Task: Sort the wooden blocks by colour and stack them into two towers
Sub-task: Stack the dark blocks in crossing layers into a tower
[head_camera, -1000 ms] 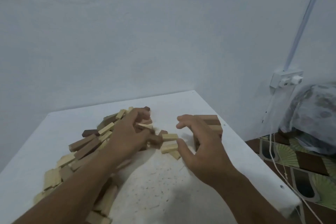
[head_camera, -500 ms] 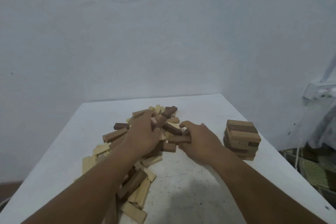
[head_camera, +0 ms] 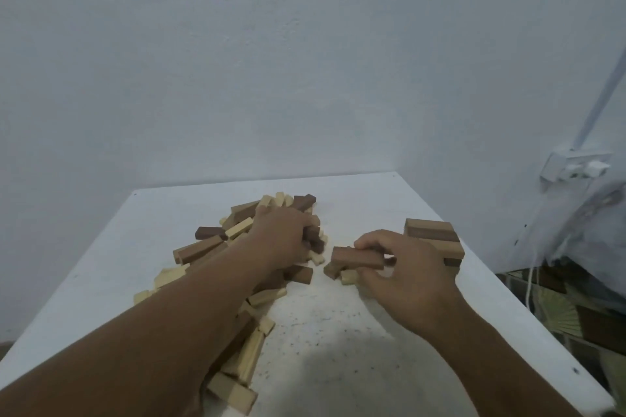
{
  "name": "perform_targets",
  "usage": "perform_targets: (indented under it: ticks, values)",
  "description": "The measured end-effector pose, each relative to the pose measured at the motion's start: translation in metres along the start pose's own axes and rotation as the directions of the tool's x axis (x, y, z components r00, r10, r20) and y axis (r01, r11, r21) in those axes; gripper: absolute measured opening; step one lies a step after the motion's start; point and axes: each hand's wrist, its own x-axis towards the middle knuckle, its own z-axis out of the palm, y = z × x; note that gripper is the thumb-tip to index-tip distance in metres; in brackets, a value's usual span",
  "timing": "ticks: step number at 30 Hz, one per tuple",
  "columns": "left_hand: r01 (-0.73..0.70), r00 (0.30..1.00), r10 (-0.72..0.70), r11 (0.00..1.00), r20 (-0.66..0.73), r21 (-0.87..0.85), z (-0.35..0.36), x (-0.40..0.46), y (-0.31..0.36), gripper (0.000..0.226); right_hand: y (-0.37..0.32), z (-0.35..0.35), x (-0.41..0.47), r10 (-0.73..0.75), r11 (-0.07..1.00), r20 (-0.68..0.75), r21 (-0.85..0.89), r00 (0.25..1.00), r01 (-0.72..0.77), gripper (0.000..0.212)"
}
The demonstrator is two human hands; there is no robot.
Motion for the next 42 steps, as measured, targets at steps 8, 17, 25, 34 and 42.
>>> perform_targets:
  ticks: [8,17,25,34,42]
  values:
    - [-0.046,0.973,-0.079,0.852,-0.216,-0.522,0.007,-0.051,0.053,0.023,0.052,-0.008,-0.068,0.162,0.967,-0.065,-0.190,0.985,-0.172,0.018]
    - [0.137,0.974,-0.205,0.869,-0.094,-0.475,0.038,-0.104,0.107,0.029,0.062,-0.018,-0.089,0.211,0.968,0.015,-0.139,0.977,-0.207,0.040]
    - [0.221,0.948,-0.300,0.866,-0.111,-0.448,0.034,-0.115,0.091,0.029,0.060,-0.013,-0.088,0.217,0.970,0.069,-0.123,0.974,-0.208,0.043]
    - [0.246,0.950,-0.298,0.898,-0.092,-0.365,0.037,-0.110,0.082,0.045,0.056,-0.008,-0.087,0.159,0.980,0.088,-0.130,0.983,-0.147,0.047]
    - [0.146,0.980,-0.185,0.912,-0.067,-0.383,0.027,-0.115,0.070,0.012,0.054,-0.007,-0.080,0.072,0.993,0.194,-0.102,0.978,-0.053,0.045]
